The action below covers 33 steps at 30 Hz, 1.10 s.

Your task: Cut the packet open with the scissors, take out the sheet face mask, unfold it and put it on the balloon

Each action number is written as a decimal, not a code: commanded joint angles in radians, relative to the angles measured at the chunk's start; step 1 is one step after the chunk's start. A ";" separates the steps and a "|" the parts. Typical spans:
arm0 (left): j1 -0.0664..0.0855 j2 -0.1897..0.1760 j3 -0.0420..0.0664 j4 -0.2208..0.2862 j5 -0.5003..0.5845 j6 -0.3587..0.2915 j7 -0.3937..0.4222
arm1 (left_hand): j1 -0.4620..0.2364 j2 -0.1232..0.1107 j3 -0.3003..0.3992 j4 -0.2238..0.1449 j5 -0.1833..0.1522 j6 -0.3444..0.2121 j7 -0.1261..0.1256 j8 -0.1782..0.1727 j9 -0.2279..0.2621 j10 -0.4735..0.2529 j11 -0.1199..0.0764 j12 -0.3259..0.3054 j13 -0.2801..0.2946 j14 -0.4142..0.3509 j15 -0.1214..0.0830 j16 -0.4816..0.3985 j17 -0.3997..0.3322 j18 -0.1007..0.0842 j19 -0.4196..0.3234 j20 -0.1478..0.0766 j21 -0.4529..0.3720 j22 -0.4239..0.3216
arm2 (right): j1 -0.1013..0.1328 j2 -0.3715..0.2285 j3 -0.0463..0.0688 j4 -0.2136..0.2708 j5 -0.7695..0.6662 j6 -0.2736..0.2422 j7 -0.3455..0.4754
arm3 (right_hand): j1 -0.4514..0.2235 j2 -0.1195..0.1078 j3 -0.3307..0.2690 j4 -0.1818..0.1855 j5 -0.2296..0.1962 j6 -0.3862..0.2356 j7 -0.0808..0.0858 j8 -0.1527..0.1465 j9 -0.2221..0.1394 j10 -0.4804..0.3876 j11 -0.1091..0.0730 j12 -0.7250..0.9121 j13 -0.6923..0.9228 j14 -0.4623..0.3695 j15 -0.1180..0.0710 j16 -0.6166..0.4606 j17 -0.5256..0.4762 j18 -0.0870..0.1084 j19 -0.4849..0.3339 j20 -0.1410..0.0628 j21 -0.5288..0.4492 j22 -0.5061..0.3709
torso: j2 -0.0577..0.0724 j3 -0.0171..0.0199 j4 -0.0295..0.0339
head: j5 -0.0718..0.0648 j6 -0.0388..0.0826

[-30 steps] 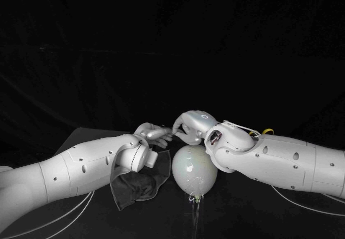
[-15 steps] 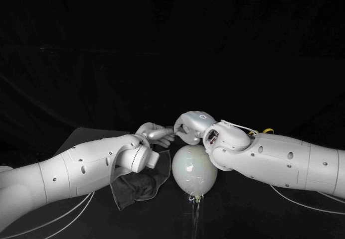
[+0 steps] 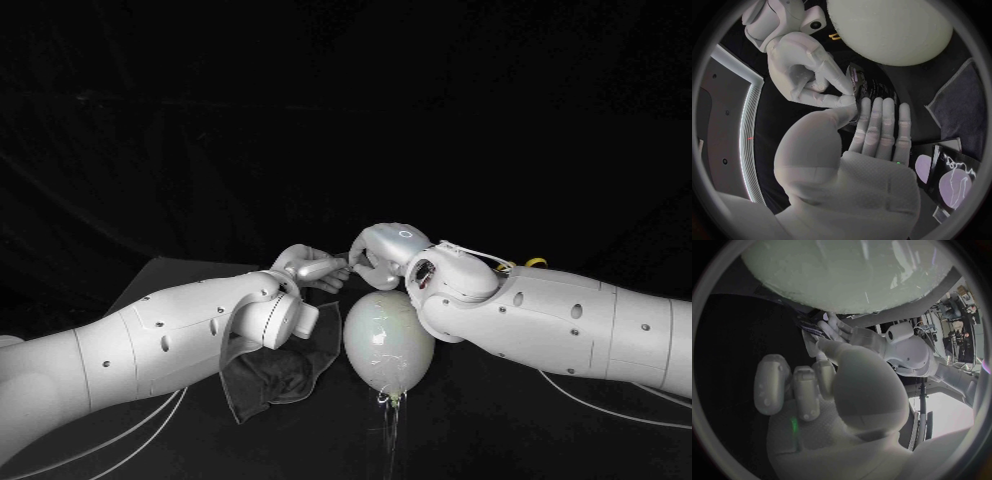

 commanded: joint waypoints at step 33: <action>0.002 0.002 0.002 0.018 0.045 0.054 0.096 | 0.033 -0.017 0.065 -0.040 0.012 -0.004 0.024 0.007 0.024 -0.133 0.034 -0.069 -0.002 -0.049 0.035 -0.062 -0.066 -0.025 -0.001 0.001 -0.077 -0.060 | -0.001 0.010 0.000 -0.005 0.011 0.073 -0.076 | -0.044 -0.097 -0.050 -0.007 -0.006 -0.053 0.027 -0.056 -0.043 0.035 0.033 -0.027 0.131 0.104 0.030 0.004 0.263 -0.010 -0.015 0.026 -0.038 0.123 | 0.000 -0.0008 0.0006 | -0.008 -0.001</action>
